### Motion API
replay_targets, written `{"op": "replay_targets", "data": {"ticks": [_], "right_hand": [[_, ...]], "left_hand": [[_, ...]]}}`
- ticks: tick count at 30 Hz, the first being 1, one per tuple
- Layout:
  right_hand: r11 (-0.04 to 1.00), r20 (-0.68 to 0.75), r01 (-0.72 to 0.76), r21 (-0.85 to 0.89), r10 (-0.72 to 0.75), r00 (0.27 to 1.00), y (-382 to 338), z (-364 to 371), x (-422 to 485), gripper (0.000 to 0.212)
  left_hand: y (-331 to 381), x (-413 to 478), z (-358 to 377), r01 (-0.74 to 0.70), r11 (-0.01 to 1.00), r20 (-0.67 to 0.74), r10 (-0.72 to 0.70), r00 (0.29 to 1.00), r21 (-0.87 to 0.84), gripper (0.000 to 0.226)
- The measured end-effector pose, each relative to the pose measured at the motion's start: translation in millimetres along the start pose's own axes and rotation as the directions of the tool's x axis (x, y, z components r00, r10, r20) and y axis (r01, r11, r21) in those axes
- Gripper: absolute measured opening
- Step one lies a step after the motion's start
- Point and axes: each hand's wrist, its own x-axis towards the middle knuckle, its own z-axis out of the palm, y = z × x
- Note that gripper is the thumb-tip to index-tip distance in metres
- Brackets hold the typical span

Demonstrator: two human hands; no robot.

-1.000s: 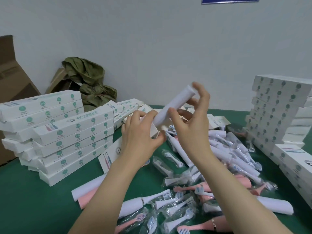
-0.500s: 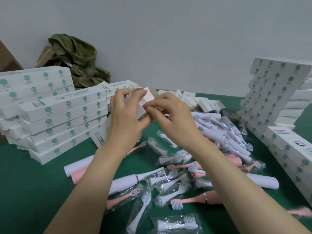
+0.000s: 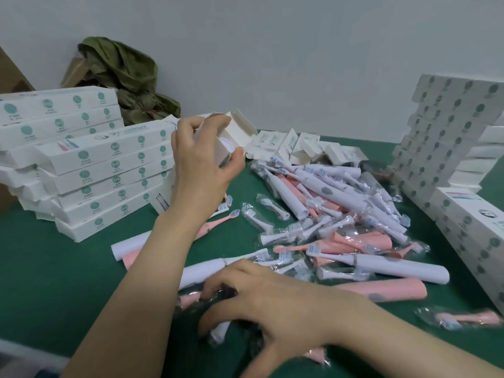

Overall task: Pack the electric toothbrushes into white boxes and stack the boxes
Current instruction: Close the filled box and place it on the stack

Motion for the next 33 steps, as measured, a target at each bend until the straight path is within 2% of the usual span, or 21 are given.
{"op": "replay_targets", "data": {"ticks": [5,9,11,13,14,16,18,19,20,21,23,24,25,26,28,33], "right_hand": [[0.982,-0.114,-0.116,-0.147,0.100,0.988,27,-3,1,0.040],[0.951,-0.183,-0.197,-0.239,0.155,0.971,46,-9,7,0.042],[0.953,-0.212,-0.215,-0.213,0.169,0.962,54,-11,9,0.040],[0.965,-0.254,-0.256,-0.061,0.233,0.939,60,-16,8,0.042],[0.958,-0.301,-0.280,0.055,0.283,0.910,62,-20,5,0.042],[0.908,-0.420,-0.342,0.244,0.417,0.806,67,-30,-2,0.035],[0.842,-0.493,-0.434,0.320,0.539,0.683,72,-42,-12,0.024],[0.816,-0.492,-0.471,0.334,0.577,0.652,72,-48,-17,0.019],[0.806,-0.459,-0.483,0.341,0.591,0.663,69,-53,-22,0.016],[0.816,-0.389,-0.468,0.339,0.575,0.720,60,-57,-24,0.020],[0.889,-0.176,-0.360,0.284,0.417,0.892,39,-54,-24,0.043],[0.934,-0.060,-0.289,0.210,0.308,0.950,30,-44,-21,0.053],[0.968,0.030,-0.225,0.111,0.224,0.974,22,-32,-18,0.058],[0.981,0.074,-0.192,-0.005,0.192,0.979,17,-20,-14,0.060],[0.961,0.069,-0.236,-0.147,0.248,0.966,18,-2,-9,0.063],[0.887,-0.096,-0.367,-0.282,0.355,0.930,40,-7,-1,0.059]], "left_hand": [[2,-3,2,-0.016,1.000,0.003,0.016,1.000,0.009,0.041],[0,-4,2,-0.025,1.000,-0.003,0.025,1.000,0.005,0.041],[-1,-2,1,-0.015,1.000,-0.015,0.015,1.000,-0.010,0.042],[-1,-1,1,-0.015,1.000,-0.020,0.014,1.000,-0.013,0.042],[0,-1,1,-0.018,1.000,-0.020,0.017,1.000,-0.014,0.042],[1,-2,1,-0.028,0.999,-0.016,0.027,1.000,-0.017,0.042],[2,-3,2,-0.038,0.999,-0.005,0.038,0.999,-0.013,0.041],[2,-3,2,-0.040,0.999,0.004,0.040,0.999,-0.009,0.042],[3,-4,2,-0.040,0.999,0.014,0.040,0.999,-0.005,0.042],[3,-4,2,-0.039,0.999,0.022,0.039,0.999,-0.001,0.042],[5,-4,2,-0.033,0.999,0.024,0.033,0.999,0.000,0.042],[6,-3,2,-0.028,1.000,0.021,0.028,0.999,-0.003,0.043],[7,-3,1,-0.025,1.000,0.019,0.025,1.000,-0.004,0.044],[7,-3,2,-0.023,1.000,0.021,0.023,1.000,-0.004,0.044],[7,-3,2,-0.024,1.000,0.031,0.024,0.999,-0.004,0.044],[5,-4,1,-0.007,0.999,0.019,0.007,1.000,-0.037,0.043]]}}
